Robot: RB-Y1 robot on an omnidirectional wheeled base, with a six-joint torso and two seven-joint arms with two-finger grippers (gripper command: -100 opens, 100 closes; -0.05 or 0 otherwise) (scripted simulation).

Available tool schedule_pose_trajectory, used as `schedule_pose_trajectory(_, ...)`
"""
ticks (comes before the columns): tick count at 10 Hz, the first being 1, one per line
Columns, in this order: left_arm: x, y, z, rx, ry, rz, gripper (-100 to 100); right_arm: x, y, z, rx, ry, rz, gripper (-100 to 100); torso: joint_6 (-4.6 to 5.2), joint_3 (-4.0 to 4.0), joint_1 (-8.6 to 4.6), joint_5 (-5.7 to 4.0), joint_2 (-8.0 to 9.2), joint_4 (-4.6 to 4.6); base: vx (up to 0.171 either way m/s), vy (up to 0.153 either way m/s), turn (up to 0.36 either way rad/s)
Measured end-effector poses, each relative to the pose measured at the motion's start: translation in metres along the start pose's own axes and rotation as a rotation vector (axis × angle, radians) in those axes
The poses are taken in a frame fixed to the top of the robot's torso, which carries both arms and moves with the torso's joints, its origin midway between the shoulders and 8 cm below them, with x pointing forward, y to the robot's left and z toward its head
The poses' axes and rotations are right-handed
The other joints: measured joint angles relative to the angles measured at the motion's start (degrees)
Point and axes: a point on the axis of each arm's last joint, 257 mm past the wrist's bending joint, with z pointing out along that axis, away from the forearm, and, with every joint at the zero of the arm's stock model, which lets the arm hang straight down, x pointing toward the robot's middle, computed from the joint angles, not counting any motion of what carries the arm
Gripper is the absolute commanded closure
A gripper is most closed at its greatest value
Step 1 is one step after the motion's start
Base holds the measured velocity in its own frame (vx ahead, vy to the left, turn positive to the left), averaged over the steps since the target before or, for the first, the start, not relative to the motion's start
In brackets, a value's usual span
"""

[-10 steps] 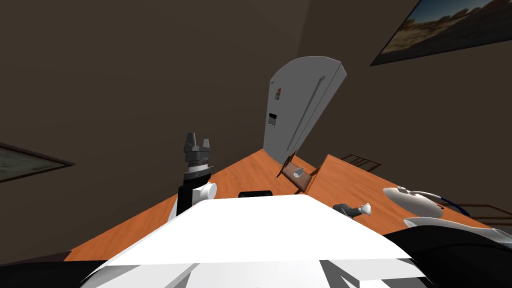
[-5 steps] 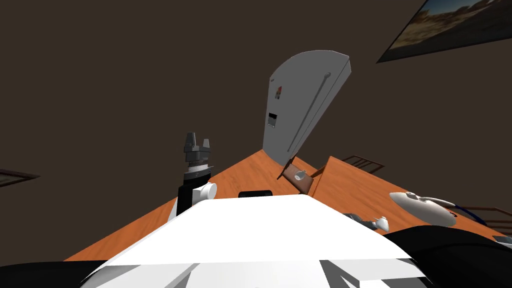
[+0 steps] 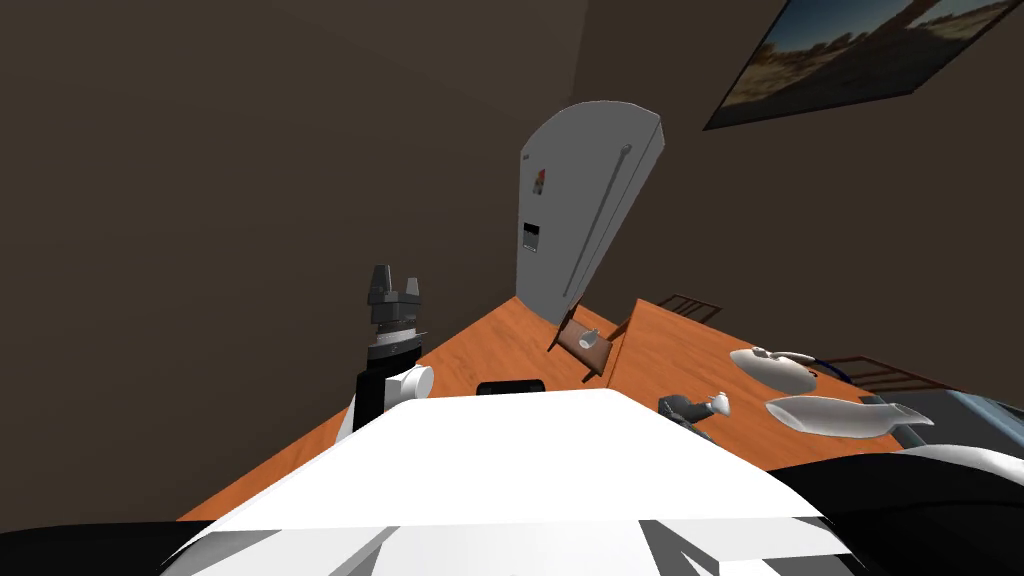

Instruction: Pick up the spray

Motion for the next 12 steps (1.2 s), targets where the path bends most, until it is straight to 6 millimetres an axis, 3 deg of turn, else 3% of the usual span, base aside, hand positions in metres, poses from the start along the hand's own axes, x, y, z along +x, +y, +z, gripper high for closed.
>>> schedule_pose_trajectory(2,0.000,0.000,0.000,0.000,0.000,0.000,0,0.001,0.039,0.024,-0.050,0.011,-0.012,-100,0.01,0.00,-0.01,0.01,0.00,0.00,-0.038,0.012,-0.074)
schedule_pose_trajectory(7,0.000,0.000,0.000,0.000,0.000,0.000,0,-0.005,0.114,0.068,-0.139,0.024,-0.032,-100,0.03,-0.07,-0.06,-0.05,-0.10,-0.03,-0.037,0.005,-0.203)
schedule_pose_trajectory(12,0.000,0.000,0.000,0.000,0.000,0.000,0,-0.022,0.191,0.102,-0.227,0.028,-0.088,-100,0.00,-0.06,-0.06,-0.04,-0.11,-0.02,-0.044,0.002,-0.199)
